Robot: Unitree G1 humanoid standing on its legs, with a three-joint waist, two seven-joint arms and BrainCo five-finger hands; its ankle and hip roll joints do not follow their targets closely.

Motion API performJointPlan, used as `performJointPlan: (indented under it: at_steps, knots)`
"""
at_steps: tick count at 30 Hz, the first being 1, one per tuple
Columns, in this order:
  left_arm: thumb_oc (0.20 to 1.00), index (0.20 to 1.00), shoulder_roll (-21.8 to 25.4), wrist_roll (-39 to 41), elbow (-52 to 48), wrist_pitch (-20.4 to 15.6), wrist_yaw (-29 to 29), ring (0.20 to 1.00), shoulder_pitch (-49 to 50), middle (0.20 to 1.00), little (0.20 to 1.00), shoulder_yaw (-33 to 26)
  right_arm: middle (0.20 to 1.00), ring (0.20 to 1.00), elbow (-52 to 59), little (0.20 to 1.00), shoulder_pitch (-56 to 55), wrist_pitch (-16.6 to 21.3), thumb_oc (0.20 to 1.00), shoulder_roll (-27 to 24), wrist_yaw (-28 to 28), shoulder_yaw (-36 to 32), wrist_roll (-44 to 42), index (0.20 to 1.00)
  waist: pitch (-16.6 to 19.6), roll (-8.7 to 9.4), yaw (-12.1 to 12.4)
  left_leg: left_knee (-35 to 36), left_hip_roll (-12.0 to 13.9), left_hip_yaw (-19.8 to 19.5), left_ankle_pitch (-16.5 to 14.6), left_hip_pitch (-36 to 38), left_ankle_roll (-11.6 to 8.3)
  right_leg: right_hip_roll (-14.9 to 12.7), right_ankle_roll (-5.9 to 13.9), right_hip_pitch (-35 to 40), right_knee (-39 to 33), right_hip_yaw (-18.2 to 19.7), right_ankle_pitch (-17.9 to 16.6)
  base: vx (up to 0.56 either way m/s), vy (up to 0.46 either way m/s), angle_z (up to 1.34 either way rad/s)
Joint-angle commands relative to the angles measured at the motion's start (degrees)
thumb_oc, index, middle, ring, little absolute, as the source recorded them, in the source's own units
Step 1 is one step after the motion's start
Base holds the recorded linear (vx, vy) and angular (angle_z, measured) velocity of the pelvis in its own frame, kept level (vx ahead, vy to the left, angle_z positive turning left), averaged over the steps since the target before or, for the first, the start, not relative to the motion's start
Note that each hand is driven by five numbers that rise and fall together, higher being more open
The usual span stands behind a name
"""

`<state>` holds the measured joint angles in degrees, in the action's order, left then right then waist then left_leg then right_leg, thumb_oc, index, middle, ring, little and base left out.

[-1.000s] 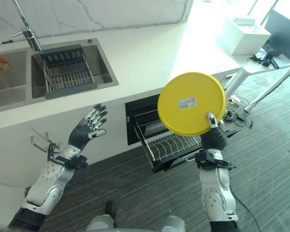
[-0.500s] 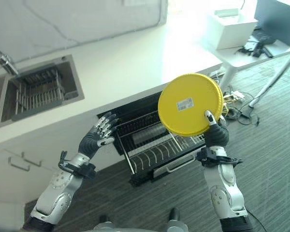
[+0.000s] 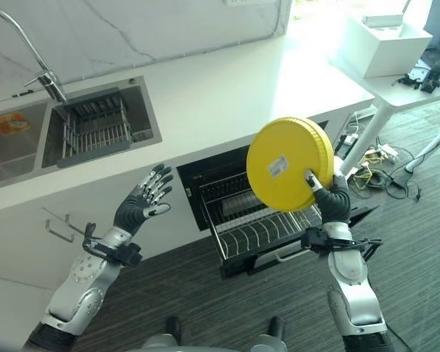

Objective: Place the dishes in the dishwasher.

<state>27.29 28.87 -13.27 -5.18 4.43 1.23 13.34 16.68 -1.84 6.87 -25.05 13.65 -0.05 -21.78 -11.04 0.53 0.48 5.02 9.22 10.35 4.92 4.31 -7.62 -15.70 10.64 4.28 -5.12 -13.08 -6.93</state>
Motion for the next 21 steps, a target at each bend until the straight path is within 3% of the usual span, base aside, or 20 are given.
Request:
performJointPlan:
  at_steps: [1,3,4,6,7,8,11,16,21]
  knots:
    - [1.0,1.0,0.8,2.1,-2.7,-3.5,0.2,1.0,-1.4,1.0,1.0,-2.8,0.2,0.2,5.0,0.2,7.0,7.2,0.2,-4.1,4.5,-3.1,11.3,0.2,1.5,0.2,0.7,0.0,1.1,-3.6,-3.7,0.0,0.72,2.0,1.41,2.9,0.1,-0.9,3.7,0.08,0.197,0.05]
    - [1.0,1.0,1.5,2.7,-3.0,-3.2,1.1,1.0,-1.3,1.0,1.0,-2.9,0.2,0.2,4.6,0.2,7.3,7.4,0.2,-6.0,7.0,-4.1,14.6,0.2,1.5,1.18,1.6,0.0,0.0,-4.1,-4.4,-0.2,1.64,1.0,2.2,3.4,0.7,-1.8,3.4,0.1,0.206,0.03]
    - [1.0,1.0,2.6,2.9,-2.9,-3.5,2.6,1.0,-1.2,1.0,1.0,-3.2,0.2,0.2,3.1,0.2,7.1,8.1,0.2,-7.7,8.1,-5.0,15.6,0.2,1.2,1.93,2.7,0.0,-1.2,-5.4,-4.8,-0.8,3.25,1.3,1.88,3.2,5.4,-1.8,5.2,0.09,0.203,0.04]
    - [1.0,1.0,2.8,2.6,-3.0,-3.9,2.8,1.0,-1.1,1.0,1.0,-3.2,0.2,0.2,2.7,0.2,7.1,8.6,0.2,-8.0,8.5,-5.0,16.7,0.2,1.1,2.1,3.1,0.0,-1.6,-5.8,-4.8,-1.0,3.79,1.4,1.68,2.7,7.9,-1.8,5.1,0.05,0.093,0.0]
    - [1.0,1.0,3.1,1.0,-3.1,-4.5,2.9,1.0,-1.1,1.0,1.0,-3.3,0.2,0.2,1.7,0.2,7.8,10.0,0.2,-8.3,9.7,-4.4,20.7,0.2,0.6,2.27,3.2,0.0,-1.8,-6.8,-4.6,-1.3,4.57,2.0,1.25,-0.3,12.7,0.7,4.1,0.02,-0.076,-0.2]
    - [1.0,1.0,3.8,0.5,-2.7,-4.7,2.3,1.0,-2.5,1.0,1.0,-3.2,0.2,0.2,0.5,0.2,8.7,11.0,0.2,-9.2,11.3,-3.2,25.0,0.2,0.2,2.44,3.0,0.0,-1.6,-7.6,-4.5,-1.7,4.24,2.4,0.7,-0.9,9.0,3.1,4.5,0.01,-0.147,-0.23]
    - [1.0,1.0,4.3,4.3,-2.2,-4.3,2.2,1.0,-3.6,1.0,1.0,-5.2,0.2,0.2,0.2,0.2,9.2,11.8,0.2,-11.3,12.4,-0.9,31.1,0.2,-0.1,2.61,2.8,-0.3,-0.9,-8.1,-4.7,-1.7,3.45,1.7,1.07,-1.5,4.6,4.5,2.0,0.01,-0.167,-0.06]
    - [1.0,1.0,4.2,5.7,-0.9,-4.0,4.2,1.0,1.6,1.0,1.0,-5.0,0.2,0.2,-0.6,0.2,7.9,12.0,0.2,-17.2,9.8,-1.2,35.1,0.2,1.3,2.77,3.6,-0.5,1.2,-7.5,-4.7,-0.9,2.16,3.1,1.35,2.0,0.1,3.4,3.2,0.1,-0.202,0.0]
    - [1.0,1.0,4.9,5.2,3.4,-3.8,1.6,1.0,6.2,1.0,1.0,-5.0,0.2,0.2,-0.1,0.2,5.9,11.7,0.2,-21.8,5.7,-0.5,40.6,0.2,2.8,2.05,3.6,0.0,2.6,-6.4,-4.4,0.0,0.92,3.7,0.89,2.9,0.1,2.7,4.9,0.06,-0.055,0.07]
